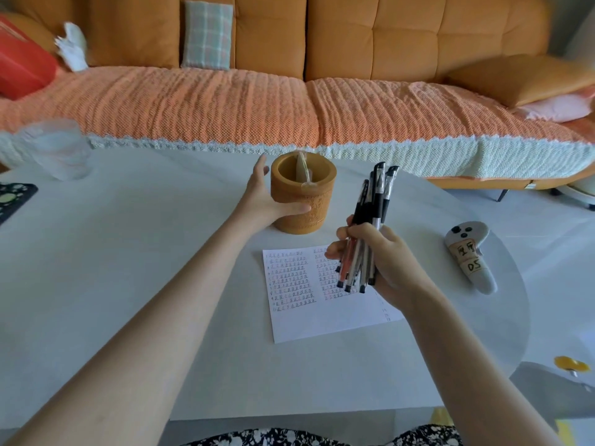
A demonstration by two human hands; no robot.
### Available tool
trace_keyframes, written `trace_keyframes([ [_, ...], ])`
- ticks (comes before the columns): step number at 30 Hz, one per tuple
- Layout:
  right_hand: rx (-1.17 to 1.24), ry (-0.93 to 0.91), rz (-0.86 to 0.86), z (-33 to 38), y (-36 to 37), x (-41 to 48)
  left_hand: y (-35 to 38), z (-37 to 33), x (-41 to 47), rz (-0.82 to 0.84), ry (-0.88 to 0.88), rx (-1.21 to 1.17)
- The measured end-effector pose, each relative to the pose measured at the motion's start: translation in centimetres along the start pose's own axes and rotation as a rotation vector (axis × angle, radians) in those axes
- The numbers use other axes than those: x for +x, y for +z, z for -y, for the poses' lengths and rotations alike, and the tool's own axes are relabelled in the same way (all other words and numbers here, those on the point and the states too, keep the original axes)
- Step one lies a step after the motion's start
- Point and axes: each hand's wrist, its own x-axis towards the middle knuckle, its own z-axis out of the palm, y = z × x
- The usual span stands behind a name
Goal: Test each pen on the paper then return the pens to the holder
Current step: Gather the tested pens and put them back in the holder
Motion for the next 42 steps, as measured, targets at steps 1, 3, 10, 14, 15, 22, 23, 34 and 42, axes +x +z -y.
trace_keyframes([
  [1, -0.013, -0.007, -0.002, 0.1, 0.1, 0.0, 0.0, 0.0, 0.3, 0.024, 0.014, -0.022],
  [3, -0.024, -0.019, -0.010, 0.2, 0.2, 0.0, 0.1, -0.1, 0.6, 0.036, 0.050, -0.061],
  [10, -0.017, -0.036, -0.029, 0.6, 0.4, -0.6, 0.3, -1.6, -1.1, -0.119, 0.168, -0.102],
  [14, -0.018, -0.043, -0.037, 1.3, 0.4, -1.4, 0.0, -2.2, -4.1, -0.141, 0.152, -0.141],
  [15, -0.024, -0.050, -0.040, 1.5, 0.5, -1.7, 0.0, -2.3, -5.0, -0.142, 0.142, -0.139],
  [22, -0.162, -0.087, -0.076, 3.0, 0.9, -3.0, 0.3, -1.3, -9.6, -0.114, 0.105, -0.172],
  [23, -0.182, -0.079, -0.077, 3.3, 1.0, -3.2, 0.3, -1.3, -9.8, -0.110, 0.103, -0.166],
  [34, -0.316, -0.039, -0.125, 4.7, 3.6, -3.4, 0.2, -0.6, -10.4, -0.062, 0.078, -0.121],
  [42, -0.230, 0.033, -0.163, 5.5, 4.7, -2.9, -1.2, -2.7, -11.7, 0.060, -0.009, 0.059],
])
